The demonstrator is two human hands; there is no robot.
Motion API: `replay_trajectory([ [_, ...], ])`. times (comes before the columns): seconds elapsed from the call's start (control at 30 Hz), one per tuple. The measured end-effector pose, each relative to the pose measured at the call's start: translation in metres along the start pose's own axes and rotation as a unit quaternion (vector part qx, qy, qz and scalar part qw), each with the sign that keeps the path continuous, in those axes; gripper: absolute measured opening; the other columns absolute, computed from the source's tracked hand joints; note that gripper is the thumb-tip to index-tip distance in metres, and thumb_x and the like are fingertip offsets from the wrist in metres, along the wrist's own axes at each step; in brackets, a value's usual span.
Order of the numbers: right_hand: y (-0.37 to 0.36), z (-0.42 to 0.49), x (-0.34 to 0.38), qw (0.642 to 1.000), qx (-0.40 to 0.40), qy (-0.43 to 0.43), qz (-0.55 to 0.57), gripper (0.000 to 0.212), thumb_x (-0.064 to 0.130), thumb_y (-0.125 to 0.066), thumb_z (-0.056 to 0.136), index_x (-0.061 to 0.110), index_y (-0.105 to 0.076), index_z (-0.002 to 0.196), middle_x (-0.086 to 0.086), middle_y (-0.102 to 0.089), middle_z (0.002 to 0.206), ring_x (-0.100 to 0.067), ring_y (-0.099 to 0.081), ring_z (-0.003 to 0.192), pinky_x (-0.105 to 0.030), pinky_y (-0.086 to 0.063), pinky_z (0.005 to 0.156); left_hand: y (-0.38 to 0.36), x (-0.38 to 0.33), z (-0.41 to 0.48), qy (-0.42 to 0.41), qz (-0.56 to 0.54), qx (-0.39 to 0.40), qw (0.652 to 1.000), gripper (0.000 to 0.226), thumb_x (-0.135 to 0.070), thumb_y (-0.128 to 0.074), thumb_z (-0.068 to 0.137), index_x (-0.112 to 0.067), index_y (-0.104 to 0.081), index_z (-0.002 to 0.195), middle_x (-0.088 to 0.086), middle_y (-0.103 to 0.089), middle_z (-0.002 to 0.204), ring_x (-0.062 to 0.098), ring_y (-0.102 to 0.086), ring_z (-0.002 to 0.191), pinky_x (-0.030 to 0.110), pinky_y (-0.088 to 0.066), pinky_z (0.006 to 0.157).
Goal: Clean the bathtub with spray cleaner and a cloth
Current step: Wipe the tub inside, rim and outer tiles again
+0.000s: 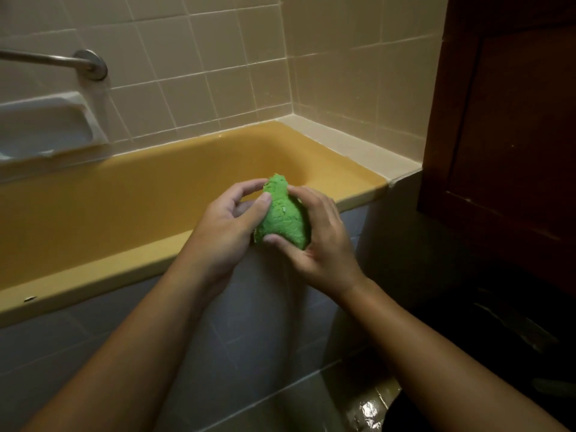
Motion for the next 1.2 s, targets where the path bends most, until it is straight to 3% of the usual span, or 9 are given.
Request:
replay_trajectory([
  [0.07,0.011,-0.015,0.014,0.994,-0.039,-0.082,0.060,0.064,0.055,-0.073,0.088,0.015,-0.055,0.134,-0.001,-0.062,0.130,-0.018,-0.062,0.119,-0.029,-0.049,0.103,-0.004,0.000,-0.016,0.004,-0.029,0.022,0.999,0.036,-0.023,-0.058,0.100,-0.013,-0.062,0.134,0.009,-0.076,0.117,0.019,-0.071,0.105,0.033,-0.057,0.090],
  [0.27,0.014,-0.072,0.012,0.922,-0.012,-0.346,0.173,0.052,0.082,-0.064,0.078,0.039,-0.059,0.107,0.005,-0.062,0.107,-0.014,-0.068,0.099,-0.048,-0.058,0.086,0.001,0.034,-0.057,-0.006,0.081,0.128,0.988,0.046,-0.025,-0.065,0.092,-0.019,-0.063,0.138,-0.007,-0.071,0.131,0.011,-0.065,0.124,0.030,-0.055,0.101],
  [0.43,-0.002,-0.121,0.006,0.811,0.057,-0.440,0.381,0.052,0.036,-0.082,0.081,0.025,-0.065,0.129,-0.004,-0.065,0.131,-0.033,-0.072,0.110,-0.065,-0.055,0.096,0.008,0.069,-0.059,-0.027,0.232,0.094,0.968,0.054,-0.021,-0.078,0.092,-0.031,-0.061,0.143,-0.012,-0.072,0.128,0.004,-0.068,0.118,0.040,-0.054,0.105],
  [0.57,-0.003,-0.137,0.005,0.831,0.129,-0.416,0.347,0.054,0.005,-0.075,0.091,0.021,-0.059,0.140,0.003,-0.066,0.133,-0.018,-0.071,0.114,-0.033,-0.061,0.085,0.015,0.080,-0.054,-0.018,0.324,0.038,0.945,0.027,-0.028,-0.076,0.094,-0.028,-0.073,0.121,-0.012,-0.077,0.098,0.001,-0.072,0.089,0.034,-0.059,0.087],
  [0.7,0.004,-0.142,-0.005,0.847,0.087,-0.427,0.305,0.045,0.020,-0.070,0.090,0.024,-0.060,0.134,0.012,-0.072,0.107,-0.009,-0.072,0.082,-0.028,-0.060,0.062,0.018,0.085,-0.047,0.020,0.409,0.038,0.911,0.009,-0.032,-0.072,0.095,-0.026,-0.076,0.101,-0.008,-0.072,0.077,0.007,-0.067,0.072,0.033,-0.056,0.071],
  [0.77,0.009,-0.143,-0.010,0.856,0.058,-0.426,0.286,0.049,0.021,-0.070,0.087,0.021,-0.058,0.135,0.012,-0.074,0.099,-0.007,-0.071,0.083,-0.025,-0.059,0.069,0.023,0.096,-0.047,0.074,0.435,0.077,0.894,0.011,-0.033,-0.070,0.096,-0.024,-0.076,0.098,-0.001,-0.072,0.076,0.017,-0.068,0.074,0.039,-0.056,0.072],
  [0.87,0.013,-0.142,-0.021,0.824,0.027,-0.464,0.324,0.051,0.022,-0.071,0.088,0.023,-0.058,0.138,-0.001,-0.073,0.112,-0.018,-0.072,0.099,-0.030,-0.060,0.079,0.026,0.110,-0.058,0.162,0.354,0.142,0.910,0.013,-0.030,-0.069,0.096,-0.019,-0.075,0.091,0.014,-0.074,0.084,0.022,-0.067,0.071,0.043,-0.056,0.075],
  [1.07,0.003,-0.155,-0.026,0.633,-0.021,-0.599,0.491,0.052,0.030,-0.062,0.096,0.015,-0.056,0.146,-0.014,-0.070,0.131,-0.030,-0.065,0.124,-0.054,-0.046,0.113,0.019,0.116,-0.075,0.269,0.152,0.131,0.942,0.012,-0.018,-0.063,0.101,-0.012,-0.071,0.094,0.013,-0.074,0.090,0.021,-0.063,0.081,0.033,-0.045,0.075],
  [1.2,0.007,-0.148,-0.025,0.639,0.004,-0.561,0.527,0.071,0.023,-0.066,0.095,0.034,-0.032,0.157,-0.009,-0.067,0.137,-0.026,-0.069,0.116,-0.047,-0.055,0.099,0.009,0.118,-0.074,0.254,0.111,0.085,0.957,0.033,-0.015,-0.064,0.101,-0.026,-0.056,0.130,0.006,-0.077,0.096,0.010,-0.066,0.076,0.031,-0.048,0.066],
])
Point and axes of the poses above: each hand's wrist, its own z-axis towards the middle knuckle, its own y-axis out of the back of the hand, x = y × z, the point moved 4 cm from there along z, towards the middle knuckle
